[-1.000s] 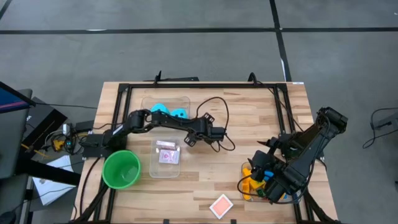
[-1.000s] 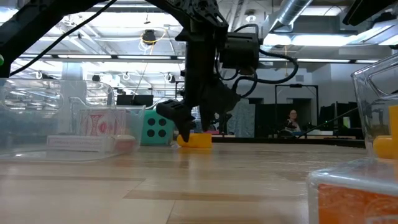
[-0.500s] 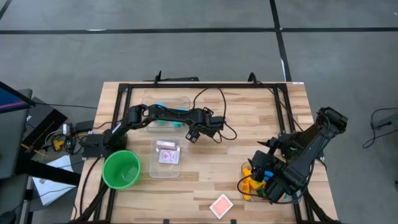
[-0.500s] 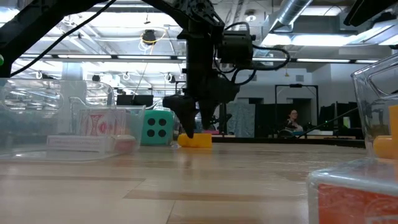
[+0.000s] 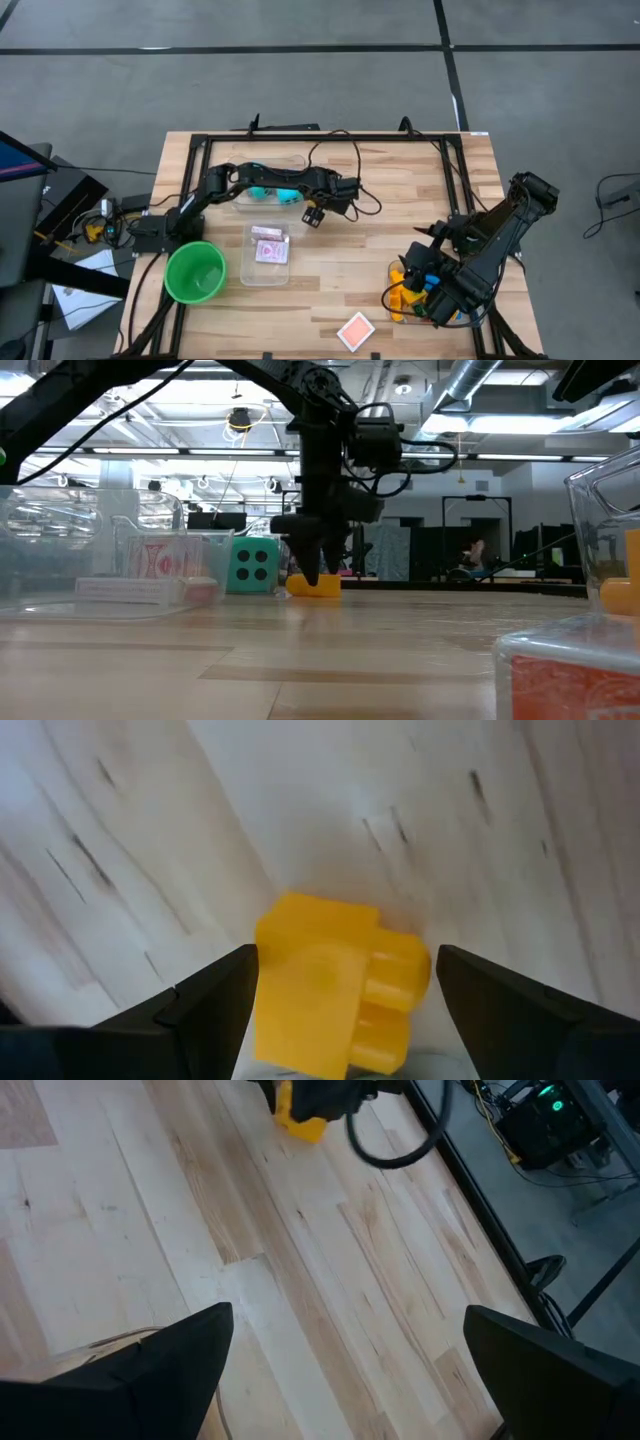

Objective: Pick & Place Toys
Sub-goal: Put the yellow game piece into the bottom right transparent bin

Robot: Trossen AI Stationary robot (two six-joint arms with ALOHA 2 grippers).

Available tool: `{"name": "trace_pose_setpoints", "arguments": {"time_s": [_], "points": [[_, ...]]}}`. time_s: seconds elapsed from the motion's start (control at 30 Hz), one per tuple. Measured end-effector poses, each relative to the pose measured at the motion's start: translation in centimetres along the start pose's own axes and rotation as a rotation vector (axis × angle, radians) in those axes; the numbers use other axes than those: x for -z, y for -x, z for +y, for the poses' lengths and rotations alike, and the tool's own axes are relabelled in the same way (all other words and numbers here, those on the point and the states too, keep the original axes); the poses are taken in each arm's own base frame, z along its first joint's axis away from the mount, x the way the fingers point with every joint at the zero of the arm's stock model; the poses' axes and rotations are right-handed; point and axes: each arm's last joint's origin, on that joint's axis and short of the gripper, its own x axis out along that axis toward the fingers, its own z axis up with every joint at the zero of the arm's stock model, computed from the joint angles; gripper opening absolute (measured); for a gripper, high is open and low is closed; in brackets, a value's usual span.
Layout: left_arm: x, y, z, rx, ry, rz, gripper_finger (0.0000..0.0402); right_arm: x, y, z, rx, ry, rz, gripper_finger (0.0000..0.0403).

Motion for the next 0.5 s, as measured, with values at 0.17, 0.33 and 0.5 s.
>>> {"name": "trace_pose_setpoints", "arguments": {"time_s": [0.17, 0.33, 0.5], "points": [[0.55, -0.23, 0.83, 0.056, 0.063, -0.040, 0.0301, 0.00, 0.00, 0.00, 0.000, 0.000, 0.000, 0.0388], [0.90, -0.48, 1.05, 0.091, 0.093, -0.043, 0.0301, 0.00, 0.00, 0.00, 0.000, 0.000, 0.000, 0.0388], [0.71, -0.42, 0.87, 0.141, 0.120, -0.080, 0.0301, 0.00, 0.00, 0.00, 0.000, 0.000, 0.000, 0.0388]]}}
